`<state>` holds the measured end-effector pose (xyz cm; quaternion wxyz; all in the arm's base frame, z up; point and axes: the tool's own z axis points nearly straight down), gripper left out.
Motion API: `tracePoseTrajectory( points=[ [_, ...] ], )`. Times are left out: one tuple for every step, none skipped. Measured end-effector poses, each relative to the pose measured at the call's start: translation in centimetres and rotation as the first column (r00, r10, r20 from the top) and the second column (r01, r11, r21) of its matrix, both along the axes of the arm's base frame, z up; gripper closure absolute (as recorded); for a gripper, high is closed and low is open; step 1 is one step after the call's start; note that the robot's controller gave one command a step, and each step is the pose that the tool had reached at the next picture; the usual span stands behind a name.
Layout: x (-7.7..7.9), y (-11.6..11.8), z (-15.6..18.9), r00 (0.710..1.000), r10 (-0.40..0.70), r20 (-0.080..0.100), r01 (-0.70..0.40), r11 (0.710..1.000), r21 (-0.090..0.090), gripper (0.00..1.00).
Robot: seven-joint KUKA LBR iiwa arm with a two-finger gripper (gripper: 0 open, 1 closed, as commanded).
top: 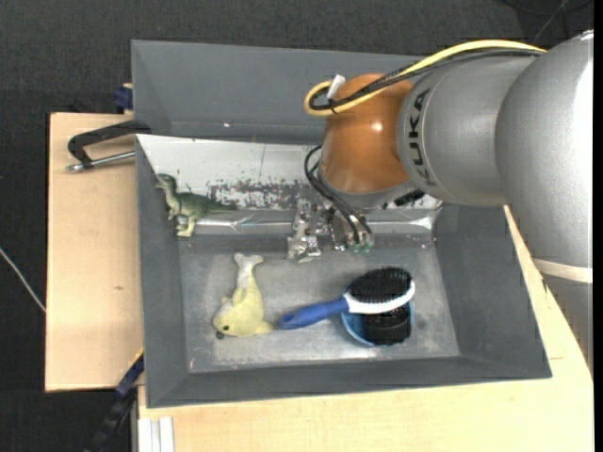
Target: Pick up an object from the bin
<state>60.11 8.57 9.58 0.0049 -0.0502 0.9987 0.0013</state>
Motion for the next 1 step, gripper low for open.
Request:
tracePoseTrajectory(
  points=[
    [0.02,1.39,-1.43,0.999,0.031,-0.006,-0.031,1.000,-0.001,1.00]
  ],
)
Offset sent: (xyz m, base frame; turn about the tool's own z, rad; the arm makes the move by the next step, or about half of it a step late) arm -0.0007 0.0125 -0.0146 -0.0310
